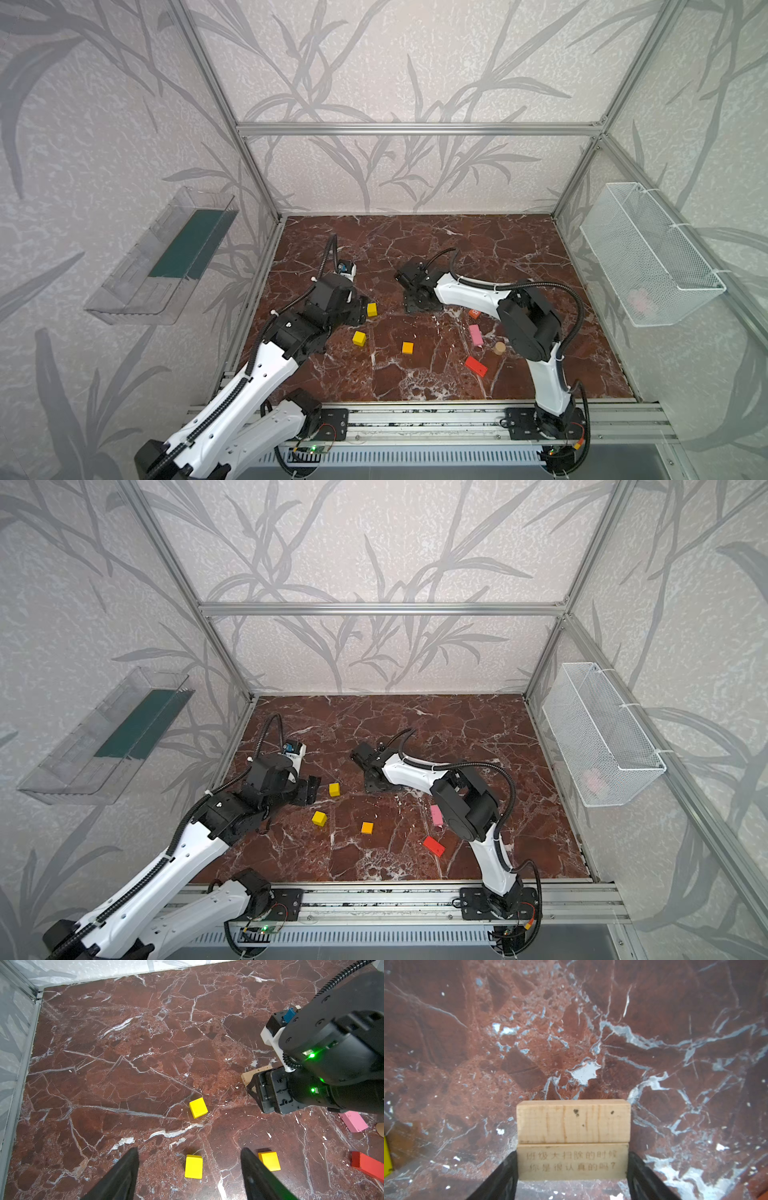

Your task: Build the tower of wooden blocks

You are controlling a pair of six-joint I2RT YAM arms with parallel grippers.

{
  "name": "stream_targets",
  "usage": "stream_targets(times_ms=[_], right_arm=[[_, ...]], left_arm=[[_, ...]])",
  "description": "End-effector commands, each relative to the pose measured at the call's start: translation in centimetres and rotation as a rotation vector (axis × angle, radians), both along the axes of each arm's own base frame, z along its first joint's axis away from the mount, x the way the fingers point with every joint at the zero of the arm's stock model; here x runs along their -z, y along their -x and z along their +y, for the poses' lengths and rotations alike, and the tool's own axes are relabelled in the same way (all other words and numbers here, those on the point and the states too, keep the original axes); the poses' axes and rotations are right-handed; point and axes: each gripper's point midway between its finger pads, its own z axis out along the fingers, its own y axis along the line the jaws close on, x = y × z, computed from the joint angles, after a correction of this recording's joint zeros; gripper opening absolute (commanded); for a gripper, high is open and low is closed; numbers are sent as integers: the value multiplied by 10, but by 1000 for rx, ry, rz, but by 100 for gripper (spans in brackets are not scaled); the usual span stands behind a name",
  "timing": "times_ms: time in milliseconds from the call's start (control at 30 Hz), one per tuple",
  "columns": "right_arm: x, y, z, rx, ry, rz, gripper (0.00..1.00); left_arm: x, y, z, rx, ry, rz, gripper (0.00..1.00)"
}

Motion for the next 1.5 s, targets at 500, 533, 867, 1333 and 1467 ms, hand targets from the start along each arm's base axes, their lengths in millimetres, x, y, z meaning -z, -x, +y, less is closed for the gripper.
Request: stream_targets(times_ms=[500,533,867,1333,1467], right_arm=[[14,1,-5,36,27,36,66],[14,1,-5,38,26,36,67],[16,1,-5,45,22,40,76],[15,1,-4,60,16,37,93],[11,-1,-2,63,1,32,98]], left_arm=[[3,4,5,-10,-9,3,75],[3,4,5,-10,-8,4,75],[3,4,5,-8,-11,5,75],[3,4,5,-8,-8,4,75],[2,4,5,-9,-7,2,75]])
